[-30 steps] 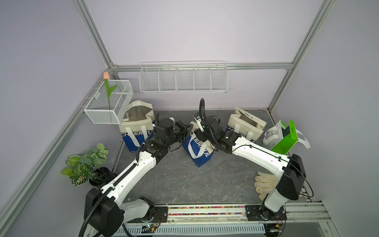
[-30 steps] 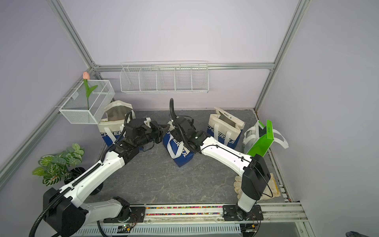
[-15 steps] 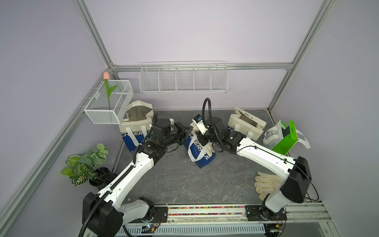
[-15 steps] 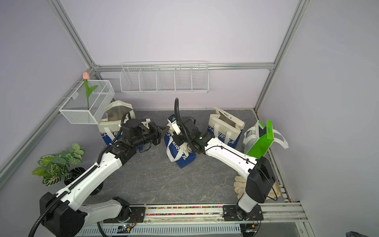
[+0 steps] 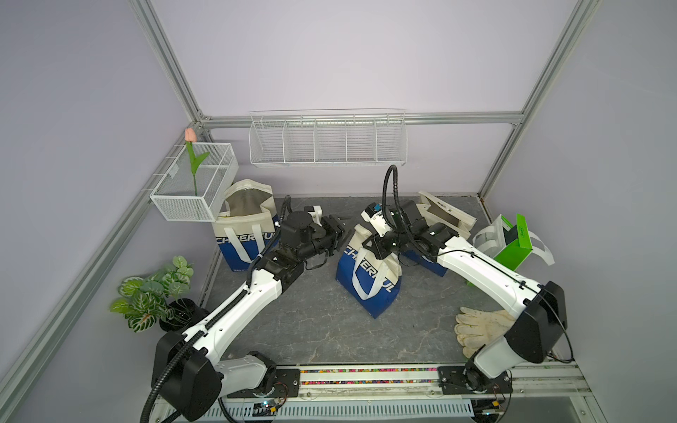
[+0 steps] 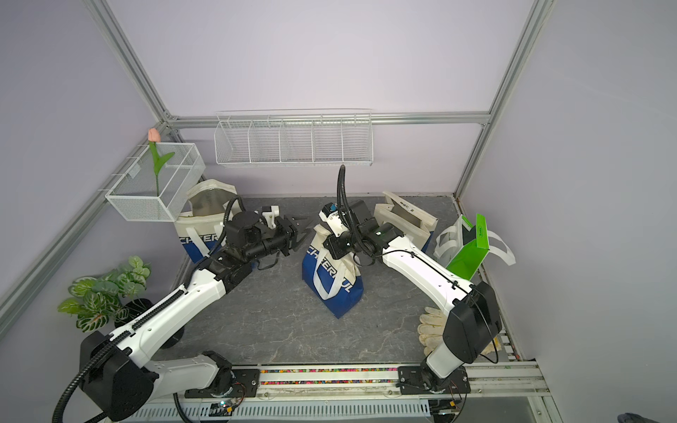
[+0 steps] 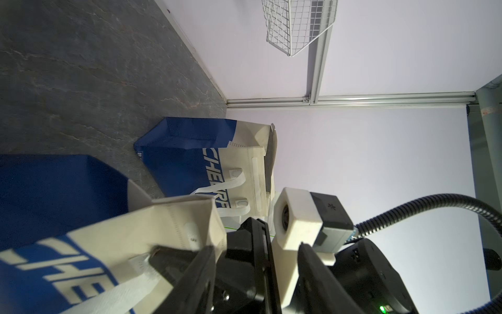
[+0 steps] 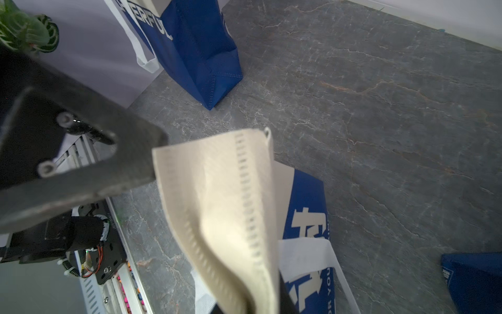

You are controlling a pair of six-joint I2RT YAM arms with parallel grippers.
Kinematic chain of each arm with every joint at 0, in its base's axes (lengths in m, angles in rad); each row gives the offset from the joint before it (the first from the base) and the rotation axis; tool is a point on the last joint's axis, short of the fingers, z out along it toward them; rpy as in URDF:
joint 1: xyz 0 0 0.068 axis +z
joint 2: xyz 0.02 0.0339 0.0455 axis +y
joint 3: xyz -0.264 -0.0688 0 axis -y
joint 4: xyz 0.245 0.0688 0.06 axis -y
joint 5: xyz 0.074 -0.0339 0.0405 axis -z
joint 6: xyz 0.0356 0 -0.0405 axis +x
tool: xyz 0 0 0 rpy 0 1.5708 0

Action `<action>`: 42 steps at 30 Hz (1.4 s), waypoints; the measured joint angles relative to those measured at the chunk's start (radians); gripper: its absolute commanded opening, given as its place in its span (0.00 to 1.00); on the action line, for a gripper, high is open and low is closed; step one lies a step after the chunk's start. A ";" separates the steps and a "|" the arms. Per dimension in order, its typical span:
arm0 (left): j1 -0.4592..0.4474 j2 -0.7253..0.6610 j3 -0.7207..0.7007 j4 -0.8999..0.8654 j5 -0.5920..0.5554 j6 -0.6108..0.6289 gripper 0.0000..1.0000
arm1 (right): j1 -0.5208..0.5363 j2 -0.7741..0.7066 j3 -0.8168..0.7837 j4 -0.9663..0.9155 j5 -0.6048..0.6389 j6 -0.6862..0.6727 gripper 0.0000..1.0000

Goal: Open the takeout bag
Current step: Open the takeout bag at the center of the board.

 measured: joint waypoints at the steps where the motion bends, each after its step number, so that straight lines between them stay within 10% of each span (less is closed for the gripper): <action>1: 0.000 0.010 0.001 0.006 0.001 0.000 0.51 | 0.000 0.000 0.000 0.000 -0.005 0.001 0.12; 8: -0.029 0.087 0.006 0.013 0.012 -0.017 0.50 | 0.000 -0.006 -0.001 -0.003 -0.017 0.011 0.15; 24: -0.068 0.228 0.126 0.042 0.058 -0.035 0.01 | -0.001 -0.173 -0.053 -0.054 0.111 0.032 0.60; 42: -0.094 0.310 0.136 0.154 0.117 -0.049 0.17 | -0.023 -0.330 -0.211 -0.089 0.135 0.099 0.07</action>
